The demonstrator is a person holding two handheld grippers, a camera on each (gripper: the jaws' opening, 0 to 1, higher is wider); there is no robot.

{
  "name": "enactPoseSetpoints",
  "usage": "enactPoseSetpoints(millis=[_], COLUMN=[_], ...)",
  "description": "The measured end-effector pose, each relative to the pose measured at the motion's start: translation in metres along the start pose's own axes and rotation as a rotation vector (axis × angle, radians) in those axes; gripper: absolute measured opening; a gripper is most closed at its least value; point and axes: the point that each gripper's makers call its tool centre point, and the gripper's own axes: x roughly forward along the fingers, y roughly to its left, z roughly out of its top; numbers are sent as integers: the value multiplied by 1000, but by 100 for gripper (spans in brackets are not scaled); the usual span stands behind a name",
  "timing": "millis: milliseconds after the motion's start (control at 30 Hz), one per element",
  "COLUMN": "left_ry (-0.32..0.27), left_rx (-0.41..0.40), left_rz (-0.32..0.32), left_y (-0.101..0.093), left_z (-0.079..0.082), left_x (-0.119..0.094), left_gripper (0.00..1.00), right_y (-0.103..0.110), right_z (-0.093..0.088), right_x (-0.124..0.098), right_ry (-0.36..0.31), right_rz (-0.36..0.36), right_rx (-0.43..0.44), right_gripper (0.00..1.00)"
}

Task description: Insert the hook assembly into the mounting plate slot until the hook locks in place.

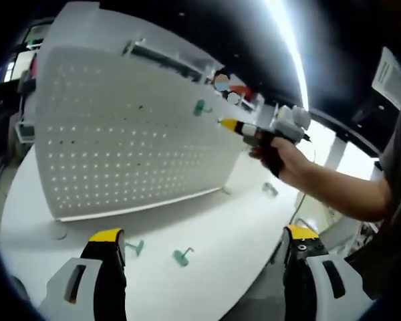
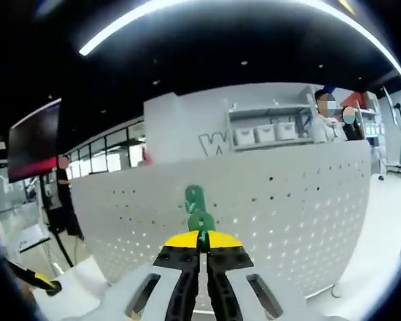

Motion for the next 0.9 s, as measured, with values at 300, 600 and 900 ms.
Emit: enactPoseSetpoints(millis=[300, 600, 900], left_ry=[2, 1, 5], left_rx=[-14, -16, -18], left_rz=[12, 20, 22], left_y=[5, 8, 10], left_z=[-1, 1, 2], left_x=[1, 2, 5], left_gripper=[100, 99, 99], right_y=[-10, -17, -21], right_z=[8, 23, 34], right_x=[14, 27, 35], right_ry=[-20, -67, -104], right_rz=[-22, -37, -50], right_rx=[-15, -47, -69], right_gripper=[0, 0, 0])
